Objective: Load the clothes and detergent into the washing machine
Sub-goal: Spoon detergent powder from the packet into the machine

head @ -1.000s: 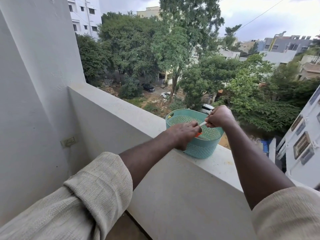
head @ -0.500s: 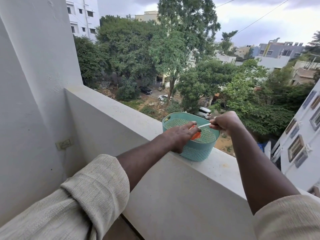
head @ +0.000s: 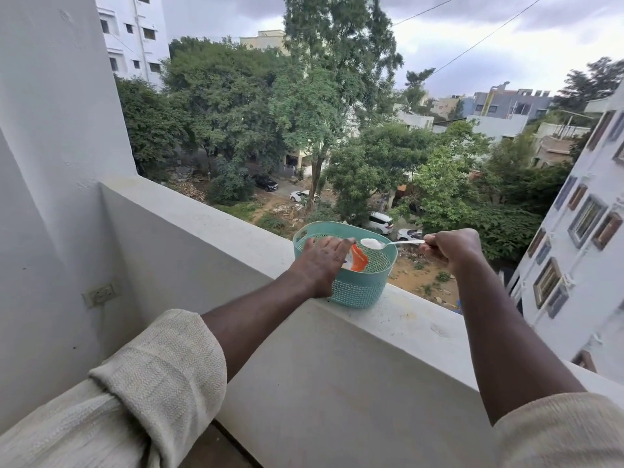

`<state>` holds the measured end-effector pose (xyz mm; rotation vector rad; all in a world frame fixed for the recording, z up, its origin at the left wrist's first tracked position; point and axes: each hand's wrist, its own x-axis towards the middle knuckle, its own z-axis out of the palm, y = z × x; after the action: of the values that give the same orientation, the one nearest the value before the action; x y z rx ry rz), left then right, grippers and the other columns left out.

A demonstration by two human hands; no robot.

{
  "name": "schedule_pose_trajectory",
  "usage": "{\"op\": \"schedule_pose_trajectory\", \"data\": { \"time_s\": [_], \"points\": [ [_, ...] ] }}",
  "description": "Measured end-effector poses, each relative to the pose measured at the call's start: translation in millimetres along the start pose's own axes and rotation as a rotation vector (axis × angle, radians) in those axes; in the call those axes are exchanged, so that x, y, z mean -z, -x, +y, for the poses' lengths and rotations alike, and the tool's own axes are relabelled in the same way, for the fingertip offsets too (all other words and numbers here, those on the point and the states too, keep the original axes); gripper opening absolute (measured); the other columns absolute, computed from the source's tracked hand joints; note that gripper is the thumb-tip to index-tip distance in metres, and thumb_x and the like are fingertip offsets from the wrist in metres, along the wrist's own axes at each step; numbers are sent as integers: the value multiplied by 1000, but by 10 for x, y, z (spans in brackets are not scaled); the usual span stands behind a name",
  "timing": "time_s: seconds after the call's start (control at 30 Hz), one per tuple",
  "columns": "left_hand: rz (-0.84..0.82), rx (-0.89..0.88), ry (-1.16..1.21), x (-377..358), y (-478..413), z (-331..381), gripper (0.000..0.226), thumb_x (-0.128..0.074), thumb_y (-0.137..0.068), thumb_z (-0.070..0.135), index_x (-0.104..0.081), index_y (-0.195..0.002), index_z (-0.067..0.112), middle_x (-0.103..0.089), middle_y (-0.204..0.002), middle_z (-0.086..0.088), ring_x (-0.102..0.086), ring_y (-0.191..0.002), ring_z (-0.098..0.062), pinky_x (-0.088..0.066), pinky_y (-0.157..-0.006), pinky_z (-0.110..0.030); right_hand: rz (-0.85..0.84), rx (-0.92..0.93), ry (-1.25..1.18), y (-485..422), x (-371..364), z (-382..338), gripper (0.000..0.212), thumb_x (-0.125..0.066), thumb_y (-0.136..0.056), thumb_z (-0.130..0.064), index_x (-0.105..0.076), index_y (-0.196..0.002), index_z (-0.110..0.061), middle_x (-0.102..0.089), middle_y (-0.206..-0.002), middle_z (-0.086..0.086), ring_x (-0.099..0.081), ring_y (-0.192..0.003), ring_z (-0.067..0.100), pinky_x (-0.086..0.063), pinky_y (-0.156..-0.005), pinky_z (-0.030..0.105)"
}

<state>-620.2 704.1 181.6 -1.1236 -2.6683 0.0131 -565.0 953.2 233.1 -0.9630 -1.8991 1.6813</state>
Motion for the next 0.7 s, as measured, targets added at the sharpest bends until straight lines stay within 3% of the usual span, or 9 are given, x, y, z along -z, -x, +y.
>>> {"op": "schedule_pose_trajectory", "data": {
  "time_s": [0.13, 0.27, 0.33, 0.47, 0.53, 0.7],
  "points": [
    [10, 26, 74, 47, 110, -113, 128, -85, -56, 57, -8, -151, 19, -26, -156, -9, -21, -146, -28, -13, -116, -51, 0, 41, -3, 113, 85, -130, 7, -70, -83, -3, -66, -82, 3, -71, -74, 16, -66, -54, 15, -57, -64, 28],
    [205, 92, 374, 211, 403, -258, 111, -61, -63, 80, -27, -148, 17, -38, -152, -7, -36, -139, -25, -27, -115, -47, -35, 82, 1, 306, 90, -265, 7, -71, -82, -3, -66, -80, 2, -70, -70, 14, -65, -50, 13, -57, -57, 24],
    [276, 238, 657, 320, 566, -348, 89, -49, -73, 77, -42, -140, 17, -50, -143, -6, -49, -126, -22, -38, -105, -40, -78, 100, -15, 455, 35, -315, 7, -71, -82, -3, -67, -80, 2, -70, -67, 14, -65, -48, 12, -58, -58, 24],
    [292, 491, 1264, 493, 946, -675, 60, -36, -96, 58, -63, -118, 9, -64, -119, -13, -56, -108, -21, -40, -85, -27, -205, 149, -62, 897, -271, -338, 6, -70, -80, 1, -67, -76, 1, -68, -49, 8, -63, -41, 10, -52, -40, 18],
    [277, 585, 1400, 546, 1257, -881, 64, -25, -101, 53, -65, -116, 5, -66, -115, -13, -57, -104, -20, -39, -75, -26, -300, 159, -78, 1190, -547, -301, 6, -69, -81, 3, -68, -75, 2, -66, -45, 7, -62, -39, 10, -51, -40, 17],
    [307, 790, 1548, 571, 2312, -1353, 69, -17, -99, 58, -63, -112, 9, -67, -103, -9, -63, -89, -18, -42, -72, -25, -573, 180, -89, 2033, -1378, 15, 13, -65, -83, 7, -65, -72, 0, -61, -40, 2, -57, -35, 6, -50, -41, 13]
  ]
}}
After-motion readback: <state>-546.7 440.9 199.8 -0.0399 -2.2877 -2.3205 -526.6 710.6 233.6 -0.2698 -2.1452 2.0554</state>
